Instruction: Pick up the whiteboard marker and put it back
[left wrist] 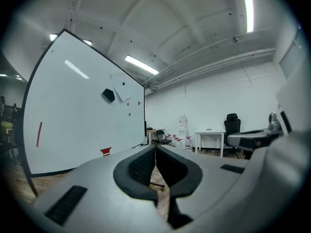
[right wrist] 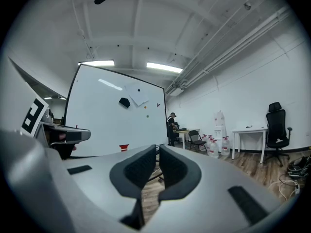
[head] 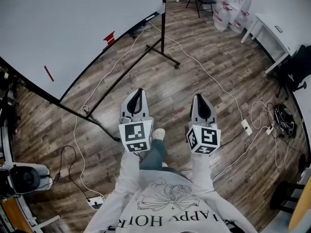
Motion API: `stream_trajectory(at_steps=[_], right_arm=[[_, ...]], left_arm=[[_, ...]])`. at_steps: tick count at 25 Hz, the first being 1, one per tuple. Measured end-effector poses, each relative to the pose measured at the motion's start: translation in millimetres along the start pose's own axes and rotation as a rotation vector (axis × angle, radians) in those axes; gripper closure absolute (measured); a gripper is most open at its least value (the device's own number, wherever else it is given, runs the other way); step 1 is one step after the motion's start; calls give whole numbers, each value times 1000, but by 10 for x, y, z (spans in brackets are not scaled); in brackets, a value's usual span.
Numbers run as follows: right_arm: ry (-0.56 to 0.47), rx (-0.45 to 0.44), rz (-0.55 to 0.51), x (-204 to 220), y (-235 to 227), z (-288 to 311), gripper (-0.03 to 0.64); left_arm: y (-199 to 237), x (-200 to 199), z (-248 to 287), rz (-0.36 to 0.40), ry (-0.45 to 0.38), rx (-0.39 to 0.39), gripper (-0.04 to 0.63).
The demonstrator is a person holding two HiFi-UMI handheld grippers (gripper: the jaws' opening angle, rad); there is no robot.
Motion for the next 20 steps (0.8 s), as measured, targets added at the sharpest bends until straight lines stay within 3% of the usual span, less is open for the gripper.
stream_trajectory(at_steps=[13, 20], right_arm=[[-61, 21, -14, -453, -440, 1879, 607], [-36, 7, -17, -442, -556, 2621, 607]], left_arm=[[436, -398, 1926, -3, -61, 10, 589], [586, -417, 2680, -12, -52, 37, 588]])
Point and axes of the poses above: the fingertips, and each gripper's own axes: z forward along the fingers, y to its left, x out of its underside, the point moved 3 cm from there along -z, backward along the fingers, and after that the axes turned 4 degrees about z, right-handed, at the moved point
